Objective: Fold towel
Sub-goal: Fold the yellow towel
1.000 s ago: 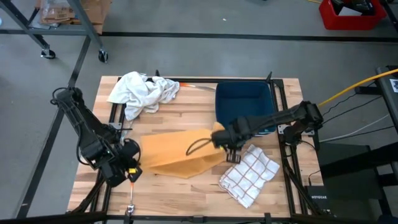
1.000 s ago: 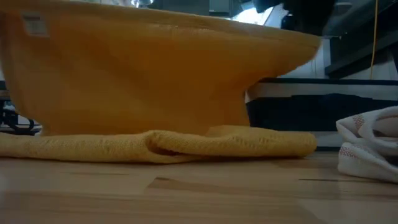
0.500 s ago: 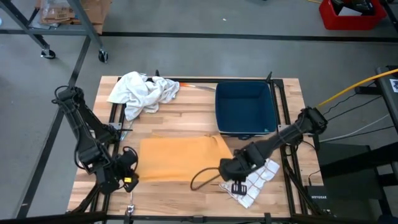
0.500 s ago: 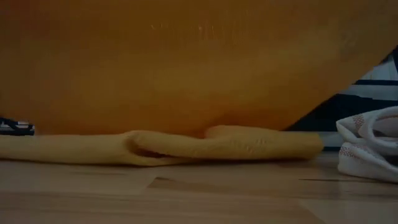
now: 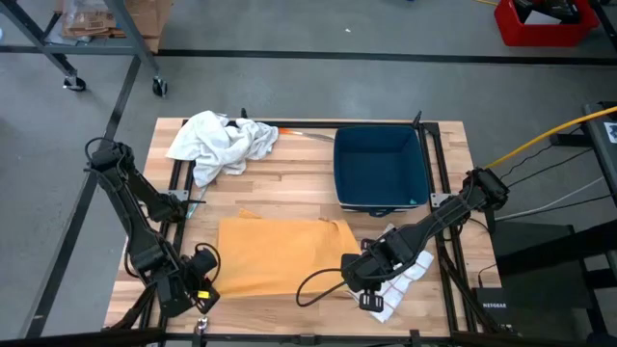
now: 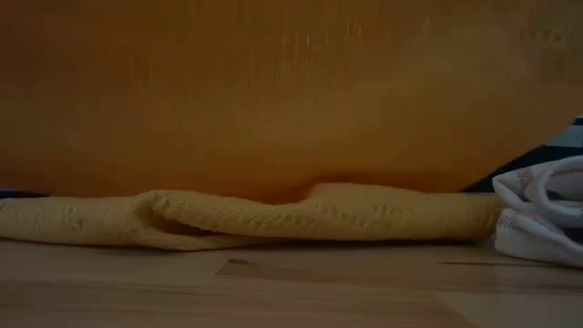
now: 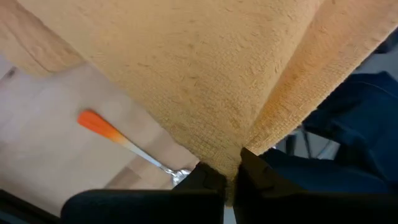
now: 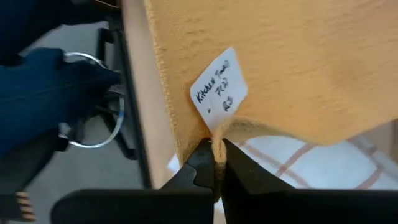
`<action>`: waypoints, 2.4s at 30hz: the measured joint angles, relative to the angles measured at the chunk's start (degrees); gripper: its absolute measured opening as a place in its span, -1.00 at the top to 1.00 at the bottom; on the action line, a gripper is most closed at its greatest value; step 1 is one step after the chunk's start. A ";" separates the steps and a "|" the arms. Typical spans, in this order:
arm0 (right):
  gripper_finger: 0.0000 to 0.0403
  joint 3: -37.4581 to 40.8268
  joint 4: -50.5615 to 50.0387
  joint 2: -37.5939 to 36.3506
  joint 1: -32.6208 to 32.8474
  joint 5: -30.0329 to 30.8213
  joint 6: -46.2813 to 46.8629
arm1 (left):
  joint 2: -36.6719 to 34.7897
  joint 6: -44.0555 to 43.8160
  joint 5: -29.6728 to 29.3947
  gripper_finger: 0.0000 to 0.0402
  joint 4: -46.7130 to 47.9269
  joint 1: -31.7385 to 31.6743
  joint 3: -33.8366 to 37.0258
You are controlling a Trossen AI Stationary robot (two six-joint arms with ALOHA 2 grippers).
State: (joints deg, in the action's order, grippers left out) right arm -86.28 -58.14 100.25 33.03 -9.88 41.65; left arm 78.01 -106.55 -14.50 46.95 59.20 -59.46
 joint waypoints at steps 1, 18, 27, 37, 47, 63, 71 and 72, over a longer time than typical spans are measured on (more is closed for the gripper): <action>0.96 0.00 0.00 0.58 -0.02 0.60 -0.58 | 0.46 -0.11 0.00 1.00 0.58 -0.09 0.00; 0.96 0.04 -1.85 8.24 -10.17 1.41 -14.45 | 3.28 -8.54 0.01 1.00 19.24 -5.71 0.02; 0.96 0.04 -6.09 8.72 -16.42 -0.65 -16.97 | 3.26 -3.27 0.02 1.00 19.72 -9.65 0.02; 0.96 0.03 -8.21 8.70 -11.73 -14.47 -22.90 | 3.26 16.53 7.40 1.00 3.61 -7.87 0.02; 0.96 0.00 1.58 8.70 -1.06 -16.08 -20.94 | 3.26 20.19 13.13 1.00 -4.58 -4.43 0.02; 0.96 -0.02 16.10 10.51 2.35 -8.47 -9.99 | 3.26 9.49 15.95 1.00 2.19 -2.51 0.02; 0.96 0.00 10.27 14.07 -2.09 -9.53 -10.28 | 3.26 -3.31 9.87 1.00 8.46 -2.58 0.02; 0.96 0.00 9.14 14.07 -2.87 -9.15 -10.35 | 3.26 -4.72 9.45 1.00 9.23 -2.58 0.02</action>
State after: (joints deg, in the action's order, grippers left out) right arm -86.28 -49.00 114.32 30.16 -19.03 31.30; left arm 81.28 -111.28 -5.06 56.18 56.62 -59.44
